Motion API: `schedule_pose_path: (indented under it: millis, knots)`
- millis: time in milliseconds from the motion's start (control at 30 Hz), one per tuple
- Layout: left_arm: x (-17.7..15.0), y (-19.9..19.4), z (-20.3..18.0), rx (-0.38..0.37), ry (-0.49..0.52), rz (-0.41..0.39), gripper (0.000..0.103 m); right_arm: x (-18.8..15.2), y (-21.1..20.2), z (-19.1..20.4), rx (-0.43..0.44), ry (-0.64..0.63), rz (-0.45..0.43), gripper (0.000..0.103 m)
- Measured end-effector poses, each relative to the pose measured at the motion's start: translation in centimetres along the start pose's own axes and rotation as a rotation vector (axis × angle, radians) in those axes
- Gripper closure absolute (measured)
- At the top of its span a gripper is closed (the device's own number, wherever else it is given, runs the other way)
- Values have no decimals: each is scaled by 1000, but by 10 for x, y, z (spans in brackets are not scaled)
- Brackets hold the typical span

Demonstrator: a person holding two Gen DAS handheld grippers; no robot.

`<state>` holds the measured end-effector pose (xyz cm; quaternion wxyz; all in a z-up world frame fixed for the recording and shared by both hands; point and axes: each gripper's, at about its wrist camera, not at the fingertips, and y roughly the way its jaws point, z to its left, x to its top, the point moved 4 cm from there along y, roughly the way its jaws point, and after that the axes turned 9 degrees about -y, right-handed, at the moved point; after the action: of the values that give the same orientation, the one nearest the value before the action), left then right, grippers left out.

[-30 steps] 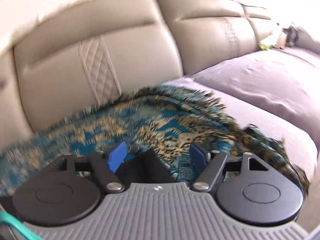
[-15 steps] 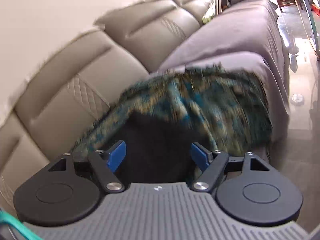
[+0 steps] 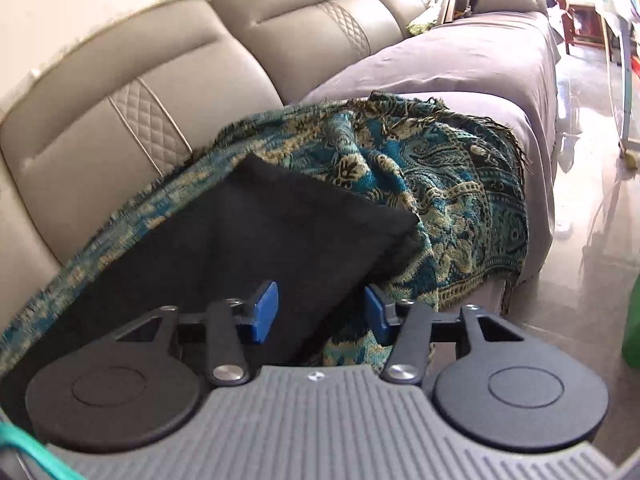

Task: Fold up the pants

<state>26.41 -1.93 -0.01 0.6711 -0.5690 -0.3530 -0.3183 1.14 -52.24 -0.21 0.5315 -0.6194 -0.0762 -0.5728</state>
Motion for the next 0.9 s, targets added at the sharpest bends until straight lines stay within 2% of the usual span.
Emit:
schedule_pose_path:
  millis: [100,267,367,500,667,867,900]
  knots:
    - [0,0,0,0,-1,0,74,6,6,1,-10,-15,-6,48]
    - [1,1,2,-2,-16,2,72,19,20,-13,12,49,-19,53]
    - [1,2,4,-3,-33,5,69,27,30,-20,0,73,-20,68]
    - [1,2,6,-7,-46,7,68,27,30,-28,44,136,-27,72]
    - [1,2,7,-9,-52,8,68,18,23,-22,99,156,-39,73]
    - [1,3,8,-14,-61,9,68,21,29,-9,57,83,-42,71]
    - [1,3,8,-14,-61,10,68,24,32,-8,52,73,-41,76]
